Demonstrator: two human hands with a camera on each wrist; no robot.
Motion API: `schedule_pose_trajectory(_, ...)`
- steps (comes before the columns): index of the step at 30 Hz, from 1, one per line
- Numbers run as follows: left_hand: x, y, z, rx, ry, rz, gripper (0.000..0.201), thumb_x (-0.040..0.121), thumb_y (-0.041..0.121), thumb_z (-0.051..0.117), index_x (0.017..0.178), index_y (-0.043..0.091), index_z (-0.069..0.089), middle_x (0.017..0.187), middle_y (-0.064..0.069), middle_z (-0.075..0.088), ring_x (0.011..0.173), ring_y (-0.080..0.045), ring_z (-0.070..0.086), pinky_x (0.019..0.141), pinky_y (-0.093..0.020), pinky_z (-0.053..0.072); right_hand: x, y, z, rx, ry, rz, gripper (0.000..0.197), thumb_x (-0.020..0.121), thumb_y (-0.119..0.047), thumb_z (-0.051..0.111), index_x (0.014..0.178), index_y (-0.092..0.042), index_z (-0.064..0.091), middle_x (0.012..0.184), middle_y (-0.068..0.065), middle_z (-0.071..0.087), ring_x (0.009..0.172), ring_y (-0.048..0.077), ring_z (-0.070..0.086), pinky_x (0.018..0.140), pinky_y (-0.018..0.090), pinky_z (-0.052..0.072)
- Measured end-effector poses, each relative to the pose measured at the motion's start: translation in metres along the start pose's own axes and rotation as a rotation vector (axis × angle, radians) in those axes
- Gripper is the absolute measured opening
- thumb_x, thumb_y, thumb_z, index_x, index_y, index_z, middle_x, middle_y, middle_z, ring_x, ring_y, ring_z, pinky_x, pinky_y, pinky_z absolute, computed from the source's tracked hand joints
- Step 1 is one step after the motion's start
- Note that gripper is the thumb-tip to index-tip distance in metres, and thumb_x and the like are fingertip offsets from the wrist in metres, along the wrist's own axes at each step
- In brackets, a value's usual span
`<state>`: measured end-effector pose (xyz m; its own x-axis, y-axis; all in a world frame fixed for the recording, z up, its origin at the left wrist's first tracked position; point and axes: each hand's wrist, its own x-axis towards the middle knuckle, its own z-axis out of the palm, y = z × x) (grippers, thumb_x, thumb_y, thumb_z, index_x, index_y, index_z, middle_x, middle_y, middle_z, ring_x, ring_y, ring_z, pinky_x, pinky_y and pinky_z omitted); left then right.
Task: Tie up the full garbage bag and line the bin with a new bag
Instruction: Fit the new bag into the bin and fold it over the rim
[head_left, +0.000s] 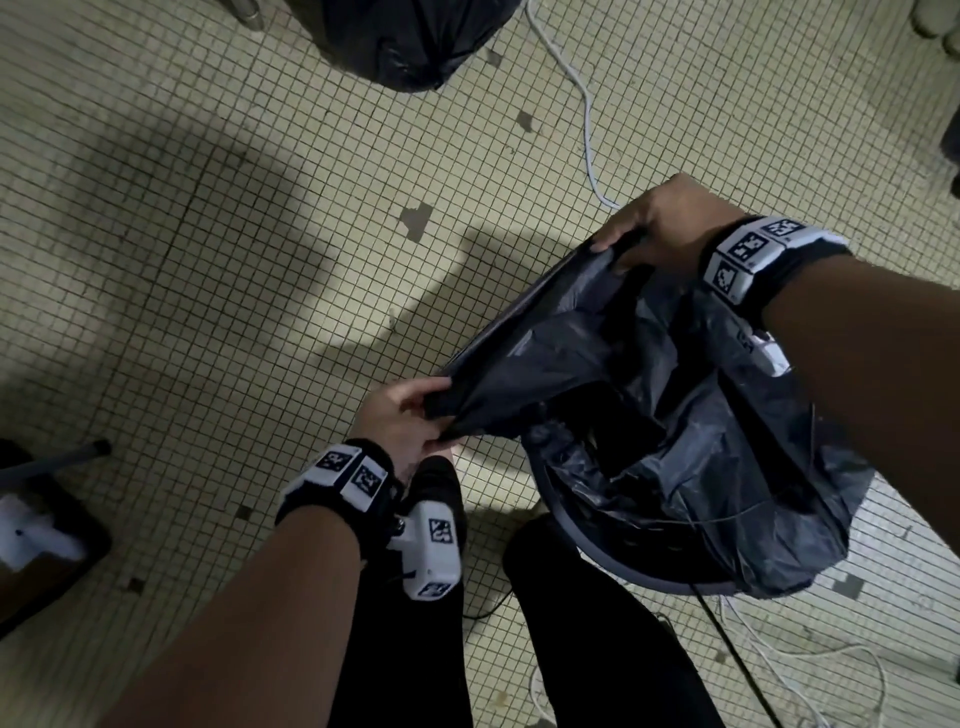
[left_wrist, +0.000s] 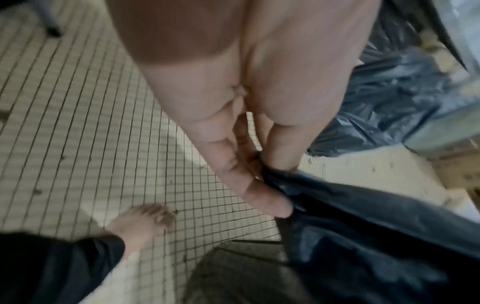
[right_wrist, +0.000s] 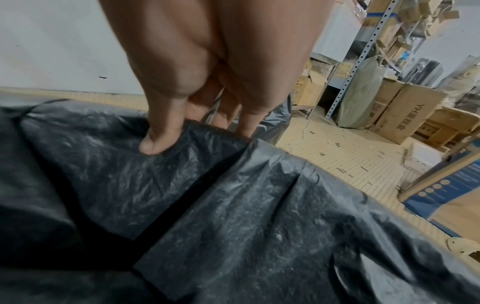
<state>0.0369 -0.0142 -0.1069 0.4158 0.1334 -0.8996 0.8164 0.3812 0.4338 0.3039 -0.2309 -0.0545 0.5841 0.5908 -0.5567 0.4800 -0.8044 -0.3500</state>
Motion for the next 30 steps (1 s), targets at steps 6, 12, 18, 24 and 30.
schedule_pose_trajectory(6,-0.004,-0.022,-0.021,0.452,0.183,0.228,0.025,0.087,0.003,0.072,0.092,0.025,0.082,0.082,0.006,0.078,0.073,-0.008,0.073,0.064,-0.017,0.056,-0.004,-0.003,0.002,-0.064,0.025,0.107,0.036,0.08,-0.012,0.08,0.115,-0.023,0.076,0.106,0.005,0.075,0.098,0.025,0.068,0.093,0.036,0.053)
schedule_pose_trajectory(12,-0.009,-0.008,0.017,-0.055,0.145,-0.141,0.05,0.079,0.056,0.077,0.1,0.01,0.072,0.092,-0.014,0.074,0.073,-0.035,0.076,0.068,-0.049,0.063,-0.006,-0.013,0.015,-0.147,0.079,0.163,0.035,0.085,-0.008,0.074,0.114,-0.027,0.075,0.111,0.007,0.072,0.098,0.03,0.067,0.09,0.039,0.057)
schedule_pose_trajectory(18,-0.019,-0.015,0.064,-0.336,0.186,-0.095,0.041,0.067,0.018,0.094,0.098,0.005,0.07,0.077,-0.011,0.076,0.067,-0.026,0.075,0.054,-0.03,0.06,-0.008,-0.021,0.026,-0.305,0.055,0.147,0.031,0.094,-0.013,0.062,0.118,-0.029,0.071,0.108,0.014,0.058,0.091,0.038,0.064,0.078,0.047,0.059)
schedule_pose_trajectory(24,-0.009,-0.047,0.053,-0.356,0.148,-0.017,0.085,0.067,-0.018,0.08,0.134,0.028,0.056,0.112,-0.002,0.064,0.093,-0.028,0.071,0.068,-0.037,0.062,-0.011,-0.022,0.022,-0.35,0.019,0.144,0.022,0.096,-0.024,0.06,0.115,-0.031,0.07,0.104,0.012,0.059,0.09,0.035,0.062,0.073,0.044,0.058)
schedule_pose_trajectory(30,-0.005,-0.075,0.031,-0.326,0.063,0.018,0.097,0.07,-0.019,0.077,0.149,0.028,0.043,0.134,-0.006,0.061,0.114,-0.026,0.063,0.077,-0.039,0.06,-0.011,-0.021,0.007,-0.391,-0.034,0.226,0.027,0.098,-0.022,0.058,0.122,-0.03,0.067,0.108,0.011,0.065,0.098,0.034,0.063,0.084,0.048,0.057)
